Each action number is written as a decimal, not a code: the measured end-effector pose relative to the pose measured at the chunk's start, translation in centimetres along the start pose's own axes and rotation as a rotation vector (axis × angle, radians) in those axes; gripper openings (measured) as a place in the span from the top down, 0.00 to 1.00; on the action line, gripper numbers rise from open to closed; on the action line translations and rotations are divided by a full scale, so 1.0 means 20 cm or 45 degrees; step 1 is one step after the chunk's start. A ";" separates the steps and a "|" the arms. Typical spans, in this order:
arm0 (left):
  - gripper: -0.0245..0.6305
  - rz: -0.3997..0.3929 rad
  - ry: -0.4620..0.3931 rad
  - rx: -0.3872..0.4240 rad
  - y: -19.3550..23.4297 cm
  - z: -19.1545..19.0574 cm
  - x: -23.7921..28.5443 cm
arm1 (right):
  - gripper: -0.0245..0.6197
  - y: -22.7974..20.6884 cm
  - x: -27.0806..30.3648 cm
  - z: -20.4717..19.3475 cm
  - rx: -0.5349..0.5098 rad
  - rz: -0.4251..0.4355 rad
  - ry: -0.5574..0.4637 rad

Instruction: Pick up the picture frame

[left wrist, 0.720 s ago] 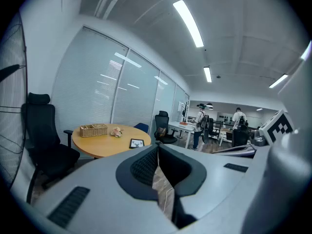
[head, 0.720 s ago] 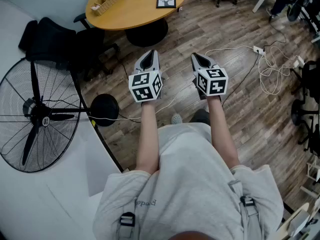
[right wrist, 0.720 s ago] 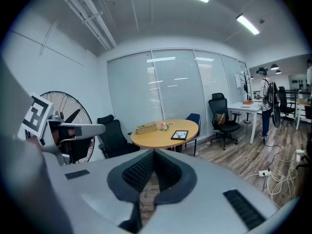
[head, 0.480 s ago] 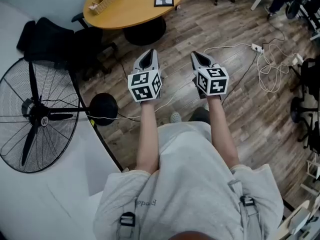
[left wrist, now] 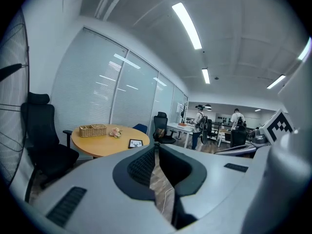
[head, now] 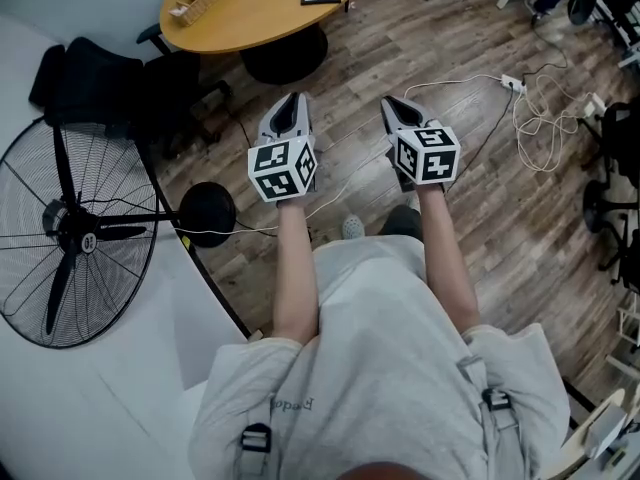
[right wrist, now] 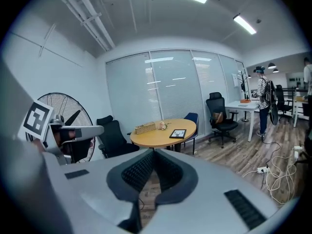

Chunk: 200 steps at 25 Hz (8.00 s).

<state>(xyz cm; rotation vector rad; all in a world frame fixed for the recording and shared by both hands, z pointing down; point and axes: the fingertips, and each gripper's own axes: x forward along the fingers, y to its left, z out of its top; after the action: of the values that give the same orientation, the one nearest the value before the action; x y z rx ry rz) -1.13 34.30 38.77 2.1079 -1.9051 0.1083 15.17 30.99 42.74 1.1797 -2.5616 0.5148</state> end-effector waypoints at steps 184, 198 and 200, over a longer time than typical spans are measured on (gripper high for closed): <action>0.69 0.117 0.898 -0.200 1.33 -0.63 3.37 | 0.67 -1.38 3.32 0.07 0.429 -0.174 0.671; 0.72 0.079 0.917 -0.232 1.32 -0.64 3.39 | 0.78 -1.44 3.31 0.06 0.494 -0.173 0.662; 0.73 0.056 0.925 -0.246 1.33 -0.64 3.39 | 0.81 -1.45 3.31 0.06 0.549 -0.146 0.651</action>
<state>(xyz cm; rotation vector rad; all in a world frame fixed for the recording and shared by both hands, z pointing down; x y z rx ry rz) -17.32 -29.39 72.43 1.5890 -1.4465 0.5850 -4.36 -31.60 73.16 1.1254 -1.9882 1.2083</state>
